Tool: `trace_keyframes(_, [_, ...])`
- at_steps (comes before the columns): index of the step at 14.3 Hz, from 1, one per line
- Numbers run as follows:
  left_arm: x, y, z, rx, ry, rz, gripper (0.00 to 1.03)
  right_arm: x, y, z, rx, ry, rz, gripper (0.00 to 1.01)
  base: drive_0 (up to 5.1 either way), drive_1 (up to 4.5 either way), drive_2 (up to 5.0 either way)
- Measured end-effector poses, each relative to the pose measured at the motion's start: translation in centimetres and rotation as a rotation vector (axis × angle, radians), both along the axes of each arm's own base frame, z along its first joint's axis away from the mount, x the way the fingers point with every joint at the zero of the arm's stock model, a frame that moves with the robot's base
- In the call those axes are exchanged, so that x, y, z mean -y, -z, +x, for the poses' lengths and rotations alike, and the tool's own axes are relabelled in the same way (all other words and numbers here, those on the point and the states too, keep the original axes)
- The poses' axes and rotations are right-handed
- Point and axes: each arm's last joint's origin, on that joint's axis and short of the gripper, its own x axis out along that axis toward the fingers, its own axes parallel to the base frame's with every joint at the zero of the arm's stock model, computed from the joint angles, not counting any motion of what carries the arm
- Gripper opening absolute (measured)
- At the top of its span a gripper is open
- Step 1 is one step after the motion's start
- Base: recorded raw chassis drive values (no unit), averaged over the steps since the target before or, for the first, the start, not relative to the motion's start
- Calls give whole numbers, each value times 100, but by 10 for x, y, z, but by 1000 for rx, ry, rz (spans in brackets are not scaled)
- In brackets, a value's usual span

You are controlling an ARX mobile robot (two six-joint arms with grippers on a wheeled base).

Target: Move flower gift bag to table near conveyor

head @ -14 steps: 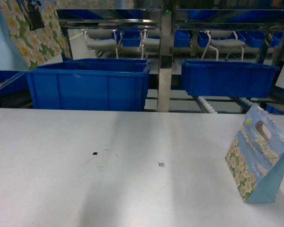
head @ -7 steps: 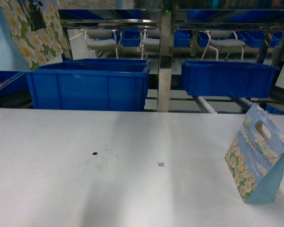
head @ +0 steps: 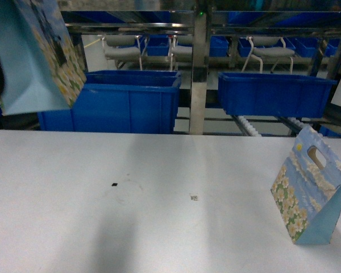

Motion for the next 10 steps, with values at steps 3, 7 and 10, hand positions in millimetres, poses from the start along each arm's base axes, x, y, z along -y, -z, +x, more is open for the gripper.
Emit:
trace_keyframes(3, [40,28,31,-27,6,-45,2,0,0,0,0,0,0,98,0,0,0])
trace_keyframes(7, [63,71,74,-83,-62,-93,2,0,0,0,0,0,0,98,0,0,0])
trace_keyframes(10, [46,105,93,-130,-139,-144,2,0,0,0,0,0,0,98,0,0,0])
